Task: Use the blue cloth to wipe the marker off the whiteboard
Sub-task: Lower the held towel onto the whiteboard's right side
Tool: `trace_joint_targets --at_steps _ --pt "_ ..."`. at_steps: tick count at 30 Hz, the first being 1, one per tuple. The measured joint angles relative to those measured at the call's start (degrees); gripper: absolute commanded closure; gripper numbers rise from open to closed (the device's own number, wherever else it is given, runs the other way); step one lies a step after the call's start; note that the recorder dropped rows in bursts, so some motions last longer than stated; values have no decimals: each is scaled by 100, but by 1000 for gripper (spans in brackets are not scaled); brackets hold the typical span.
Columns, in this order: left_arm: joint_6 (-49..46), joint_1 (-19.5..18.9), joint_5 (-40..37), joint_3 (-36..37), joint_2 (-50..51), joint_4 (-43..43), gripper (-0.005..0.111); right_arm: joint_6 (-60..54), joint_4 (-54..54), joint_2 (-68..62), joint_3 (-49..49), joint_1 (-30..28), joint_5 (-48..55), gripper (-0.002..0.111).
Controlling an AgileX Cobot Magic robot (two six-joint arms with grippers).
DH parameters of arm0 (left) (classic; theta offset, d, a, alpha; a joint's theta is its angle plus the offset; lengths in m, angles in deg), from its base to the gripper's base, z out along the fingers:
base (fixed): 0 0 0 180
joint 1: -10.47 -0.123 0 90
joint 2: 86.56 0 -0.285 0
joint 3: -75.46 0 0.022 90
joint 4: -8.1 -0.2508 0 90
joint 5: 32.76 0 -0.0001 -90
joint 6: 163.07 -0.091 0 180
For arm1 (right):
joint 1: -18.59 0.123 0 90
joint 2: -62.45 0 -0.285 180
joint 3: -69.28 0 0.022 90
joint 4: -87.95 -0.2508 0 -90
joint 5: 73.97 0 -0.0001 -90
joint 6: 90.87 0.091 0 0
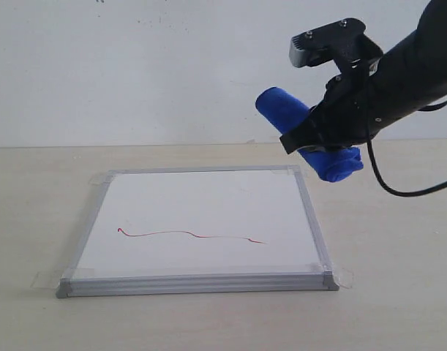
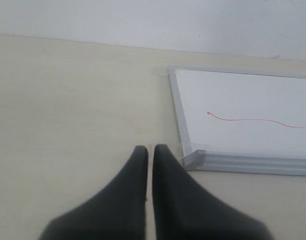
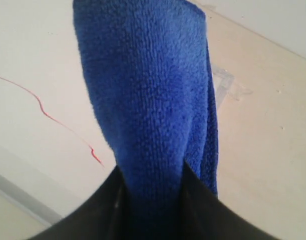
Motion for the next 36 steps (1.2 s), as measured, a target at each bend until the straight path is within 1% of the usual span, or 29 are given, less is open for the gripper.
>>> trace_joint_targets --at_steps 4,9,14,29,36 --pt "0 0 0 0 0 0 103 102 136 -520 -407 0 132 108" --pt "0 0 0 0 0 0 103 141 184 -1463 -948 -10 184 108" --pt "0 0 0 0 0 0 103 141 213 -2169 -1242 -10 196 108" --pt "0 0 0 0 0 0 103 -109 241 -2847 -1290 1 102 108" --pt "0 0 0 0 0 0 103 -137 241 -3059 -1290 400 77 108"
